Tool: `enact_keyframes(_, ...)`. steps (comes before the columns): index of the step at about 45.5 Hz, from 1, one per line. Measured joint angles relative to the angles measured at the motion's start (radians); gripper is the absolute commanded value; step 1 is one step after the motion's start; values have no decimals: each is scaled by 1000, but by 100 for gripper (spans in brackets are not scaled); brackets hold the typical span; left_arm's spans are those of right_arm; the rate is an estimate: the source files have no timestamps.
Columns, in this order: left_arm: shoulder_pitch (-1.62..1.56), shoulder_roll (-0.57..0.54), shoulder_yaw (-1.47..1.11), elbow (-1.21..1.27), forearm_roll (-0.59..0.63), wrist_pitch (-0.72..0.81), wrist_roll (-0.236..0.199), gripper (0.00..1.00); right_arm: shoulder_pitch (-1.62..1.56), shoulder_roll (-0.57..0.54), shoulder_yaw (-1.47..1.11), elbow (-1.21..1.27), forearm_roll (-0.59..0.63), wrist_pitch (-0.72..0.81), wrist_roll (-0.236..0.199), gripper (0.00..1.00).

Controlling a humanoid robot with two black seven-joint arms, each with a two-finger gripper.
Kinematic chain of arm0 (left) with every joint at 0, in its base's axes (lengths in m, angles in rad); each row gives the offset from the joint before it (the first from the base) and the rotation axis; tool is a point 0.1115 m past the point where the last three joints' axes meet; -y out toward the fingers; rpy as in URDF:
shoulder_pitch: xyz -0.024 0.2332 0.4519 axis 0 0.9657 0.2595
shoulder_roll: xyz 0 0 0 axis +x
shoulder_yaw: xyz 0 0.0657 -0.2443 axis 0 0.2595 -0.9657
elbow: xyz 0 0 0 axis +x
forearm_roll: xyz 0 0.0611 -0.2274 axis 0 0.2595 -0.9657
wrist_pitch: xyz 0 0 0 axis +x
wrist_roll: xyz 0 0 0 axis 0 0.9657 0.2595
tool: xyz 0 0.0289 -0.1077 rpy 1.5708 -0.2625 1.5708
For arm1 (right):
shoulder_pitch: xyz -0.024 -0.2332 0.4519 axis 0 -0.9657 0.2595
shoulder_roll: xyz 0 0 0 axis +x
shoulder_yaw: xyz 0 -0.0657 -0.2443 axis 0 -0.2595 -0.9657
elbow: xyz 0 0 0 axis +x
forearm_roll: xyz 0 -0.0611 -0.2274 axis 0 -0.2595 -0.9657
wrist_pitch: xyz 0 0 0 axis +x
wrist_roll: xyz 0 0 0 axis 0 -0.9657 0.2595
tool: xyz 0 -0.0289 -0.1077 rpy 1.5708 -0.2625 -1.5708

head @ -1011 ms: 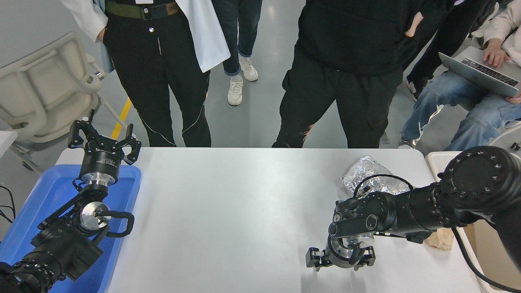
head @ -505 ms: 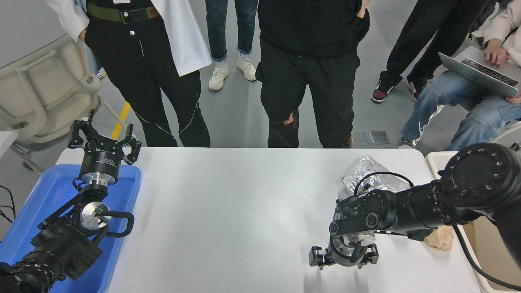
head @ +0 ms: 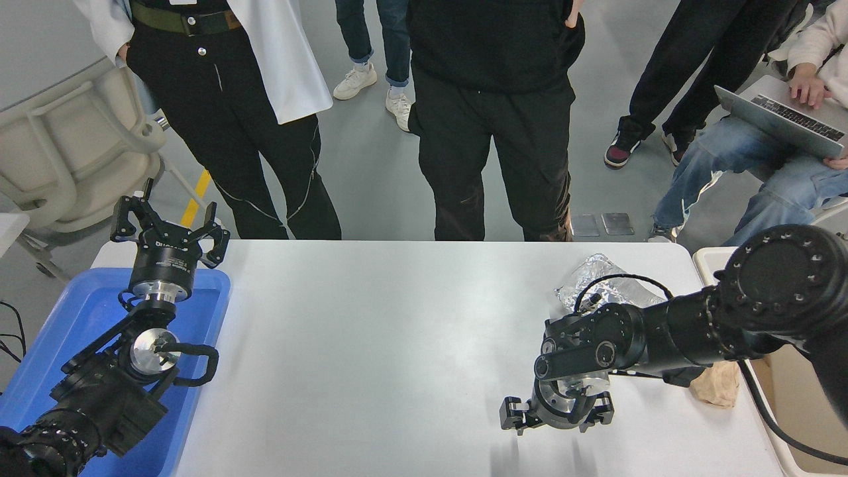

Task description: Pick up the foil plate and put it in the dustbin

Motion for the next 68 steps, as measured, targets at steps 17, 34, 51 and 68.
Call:
enact_keyframes(17, 0, 0, -1, 0, 0, 0, 0, 99, 127, -67, -40, 116, 85, 45, 52, 100)
enact_keyframes(34, -1, 0, 0, -1, 0, 0, 0, 99, 530, -222, -185, 255, 224, 338, 182, 100)
enact_keyframes(51, 0, 0, 0, 0, 0, 0, 0, 99, 999, -335, -344, 324, 294, 535, 215, 100)
enact_keyframes(68, 0, 0, 0, 0, 0, 0, 0, 99, 1163, -357, -419, 349, 306, 566, 220, 100)
